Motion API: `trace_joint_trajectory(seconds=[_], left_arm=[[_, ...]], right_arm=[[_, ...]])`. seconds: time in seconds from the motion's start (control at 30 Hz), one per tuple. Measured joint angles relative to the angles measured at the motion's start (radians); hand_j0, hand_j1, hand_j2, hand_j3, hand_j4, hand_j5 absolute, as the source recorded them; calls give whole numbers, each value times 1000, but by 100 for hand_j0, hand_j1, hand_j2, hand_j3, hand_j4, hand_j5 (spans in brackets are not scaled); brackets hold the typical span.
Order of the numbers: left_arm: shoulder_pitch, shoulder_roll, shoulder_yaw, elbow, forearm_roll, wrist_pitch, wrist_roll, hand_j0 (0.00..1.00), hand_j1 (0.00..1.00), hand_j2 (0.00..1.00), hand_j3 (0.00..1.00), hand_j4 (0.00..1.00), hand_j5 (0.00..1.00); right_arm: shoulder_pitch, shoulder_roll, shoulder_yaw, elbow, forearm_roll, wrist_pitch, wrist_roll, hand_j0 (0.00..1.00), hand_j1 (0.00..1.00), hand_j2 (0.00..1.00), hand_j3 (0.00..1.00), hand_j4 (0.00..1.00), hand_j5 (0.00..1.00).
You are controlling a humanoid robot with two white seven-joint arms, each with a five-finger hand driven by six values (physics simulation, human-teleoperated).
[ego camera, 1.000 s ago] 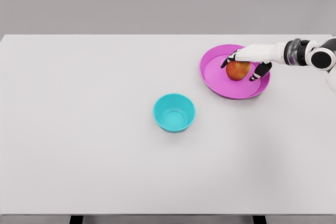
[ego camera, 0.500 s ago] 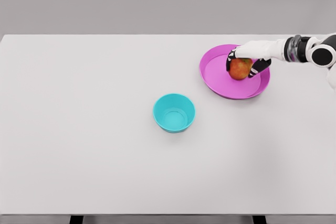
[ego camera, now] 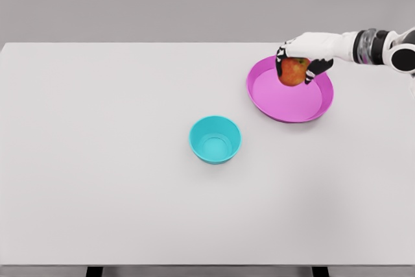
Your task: Put the apple from the pink plate into the blue bowl with your right arm
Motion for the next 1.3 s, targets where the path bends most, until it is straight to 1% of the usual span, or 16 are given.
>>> trace_joint_trajectory(seconds=[0.03, 0.1, 0.6, 0.73, 0.83, 0.97, 1.2, 1.3], left_arm=[[0, 0, 0, 0, 0, 0, 0, 100, 100, 100, 100, 100, 100], [0, 0, 0, 0, 0, 0, 0, 100, 100, 100, 100, 100, 100], [0, 0, 0, 0, 0, 0, 0, 100, 100, 100, 100, 100, 100], [0, 0, 0, 0, 0, 0, 0, 100, 100, 100, 100, 100, 100], [0, 0, 0, 0, 0, 0, 0, 100, 100, 100, 100, 100, 100], [0, 0, 0, 0, 0, 0, 0, 100, 100, 100, 100, 100, 100], [0, 0, 0, 0, 0, 0, 0, 100, 100, 100, 100, 100, 100], [0, 0, 0, 0, 0, 0, 0, 100, 100, 100, 100, 100, 100]], right_arm=[[2, 0, -2, -7, 1, 0, 0, 45, 45, 45, 45, 45, 45], [8, -2, -4, -45, 2, -1, 0, 45, 45, 45, 45, 45, 45], [31, -28, 8, -409, -1, 0, 0, 45, 45, 45, 45, 45, 45], [66, -36, 23, -514, -1, -1, 1, 45, 45, 45, 45, 45, 45], [87, -44, 28, -572, -1, -1, 1, 45, 45, 45, 45, 45, 45], [92, -48, 49, -609, -2, 0, 0, 45, 45, 45, 45, 45, 45], [101, -37, 99, -635, 1, 0, 0, 45, 45, 45, 45, 45, 45], [101, -22, 123, -638, 4, 0, 0, 45, 45, 45, 45, 45, 45]])
